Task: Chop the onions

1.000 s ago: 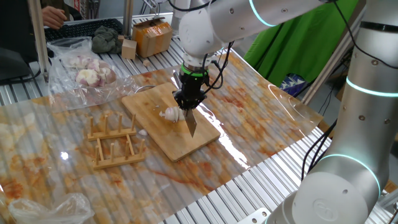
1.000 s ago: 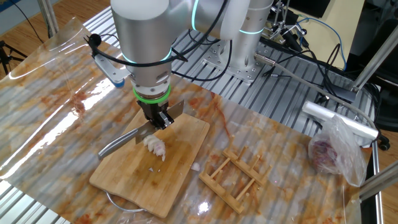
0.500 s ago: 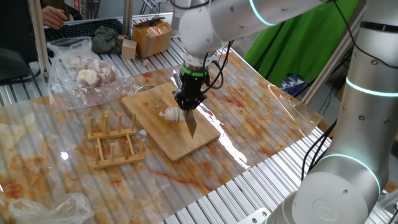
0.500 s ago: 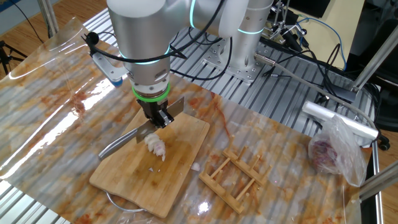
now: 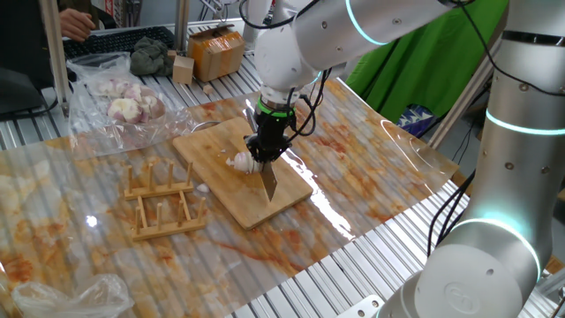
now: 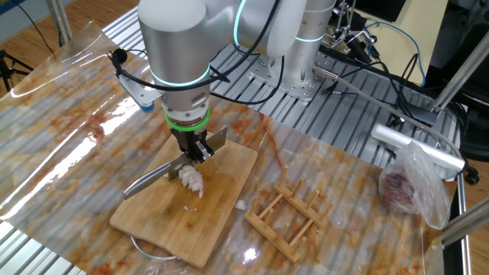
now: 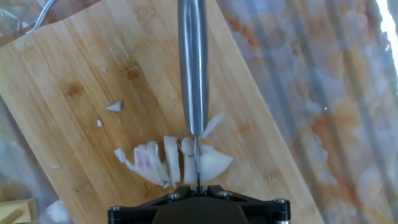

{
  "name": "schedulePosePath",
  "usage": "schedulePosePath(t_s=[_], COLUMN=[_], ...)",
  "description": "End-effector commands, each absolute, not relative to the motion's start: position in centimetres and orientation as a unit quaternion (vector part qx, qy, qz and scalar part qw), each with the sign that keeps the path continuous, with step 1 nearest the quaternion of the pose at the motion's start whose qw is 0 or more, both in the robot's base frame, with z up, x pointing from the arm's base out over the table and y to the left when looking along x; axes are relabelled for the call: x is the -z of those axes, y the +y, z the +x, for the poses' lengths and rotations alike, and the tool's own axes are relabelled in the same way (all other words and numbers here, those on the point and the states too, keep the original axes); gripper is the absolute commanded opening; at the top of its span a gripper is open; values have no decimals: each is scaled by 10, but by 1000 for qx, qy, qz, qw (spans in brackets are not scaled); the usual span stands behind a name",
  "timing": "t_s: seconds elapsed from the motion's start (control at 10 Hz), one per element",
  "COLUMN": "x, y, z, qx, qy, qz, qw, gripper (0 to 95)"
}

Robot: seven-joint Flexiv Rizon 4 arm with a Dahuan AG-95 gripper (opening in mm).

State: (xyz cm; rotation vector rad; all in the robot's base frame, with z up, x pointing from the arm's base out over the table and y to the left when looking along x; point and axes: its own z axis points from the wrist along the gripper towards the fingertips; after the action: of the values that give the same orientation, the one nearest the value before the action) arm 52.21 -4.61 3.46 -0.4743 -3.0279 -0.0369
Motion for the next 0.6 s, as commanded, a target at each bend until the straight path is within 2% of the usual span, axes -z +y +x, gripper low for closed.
schedulePosePath(t_s=[0.1, 0.6], x=[-40, -54], y=[-44, -45], z=[522, 521], qx=[7, 13], qy=[-987, -986], qz=[-155, -159], qw=[40, 45], gripper=[0, 0])
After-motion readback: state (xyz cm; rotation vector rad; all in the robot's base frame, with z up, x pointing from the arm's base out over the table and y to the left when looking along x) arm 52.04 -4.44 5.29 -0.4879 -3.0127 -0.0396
